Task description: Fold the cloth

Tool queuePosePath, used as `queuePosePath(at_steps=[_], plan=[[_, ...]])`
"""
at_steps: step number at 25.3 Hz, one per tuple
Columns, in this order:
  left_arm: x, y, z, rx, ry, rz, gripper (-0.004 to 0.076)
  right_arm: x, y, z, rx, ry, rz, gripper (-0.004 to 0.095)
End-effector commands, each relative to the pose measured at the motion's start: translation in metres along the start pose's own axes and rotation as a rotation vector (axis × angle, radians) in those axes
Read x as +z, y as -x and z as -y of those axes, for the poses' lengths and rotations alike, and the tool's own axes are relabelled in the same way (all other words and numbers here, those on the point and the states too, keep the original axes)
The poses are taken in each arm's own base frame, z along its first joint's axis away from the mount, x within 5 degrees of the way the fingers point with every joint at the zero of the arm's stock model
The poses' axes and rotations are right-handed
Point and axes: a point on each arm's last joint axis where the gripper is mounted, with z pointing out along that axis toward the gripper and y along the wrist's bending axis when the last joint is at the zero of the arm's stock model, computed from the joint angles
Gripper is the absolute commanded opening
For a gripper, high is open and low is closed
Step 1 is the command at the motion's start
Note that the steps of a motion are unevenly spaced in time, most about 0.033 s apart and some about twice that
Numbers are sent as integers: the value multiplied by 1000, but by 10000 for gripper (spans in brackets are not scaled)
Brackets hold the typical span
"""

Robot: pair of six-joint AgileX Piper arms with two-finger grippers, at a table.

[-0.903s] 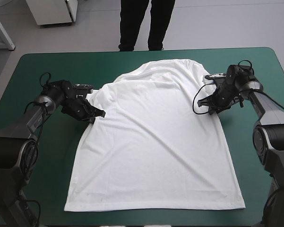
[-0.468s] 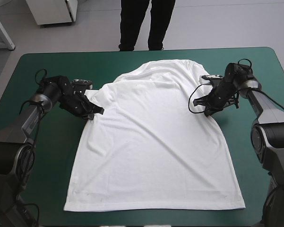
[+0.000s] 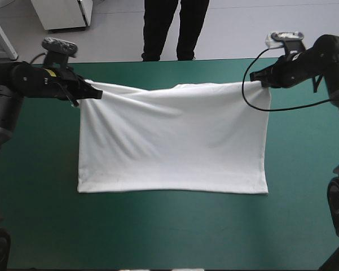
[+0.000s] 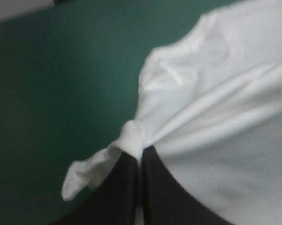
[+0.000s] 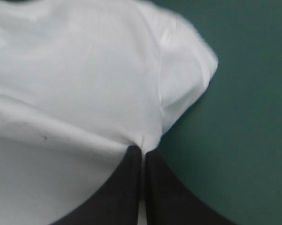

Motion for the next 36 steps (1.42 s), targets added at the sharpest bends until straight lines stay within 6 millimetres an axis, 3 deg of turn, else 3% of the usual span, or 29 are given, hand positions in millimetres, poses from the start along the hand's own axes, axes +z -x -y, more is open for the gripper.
queuePosePath(at_steps=[1,6,7,9,11,14,18,21,24,31,36], plan=[[-77,24,8,47,86,280,-22,-90,15,-19,-38,-4,295,-13],[-139,34,15,83,144,464,-22,-159,17,-42,-97,-15,503,-13],[-158,34,19,87,152,517,-22,-182,13,-50,-118,-23,568,-13],[-182,30,24,96,164,576,-22,-208,6,-60,-138,-20,635,-13],[-197,26,27,101,174,623,-22,-223,1,-67,-145,5,677,-13],[-203,28,27,106,194,671,-22,-231,3,-69,-147,2,749,-13],[-184,44,19,101,213,710,-22,-225,15,-65,-139,-3,824,-13],[-148,65,8,82,213,749,-22,-213,35,-56,-139,-20,931,-13],[-125,77,0,71,222,783,-22,-200,48,-47,-124,-35,988,-13],[-82,100,-14,39,237,906,-22,-155,78,-24,-120,-80,1061,-13],[-27,112,-27,9,228,882,-22,-111,97,-6,-126,-106,1032,-13]])
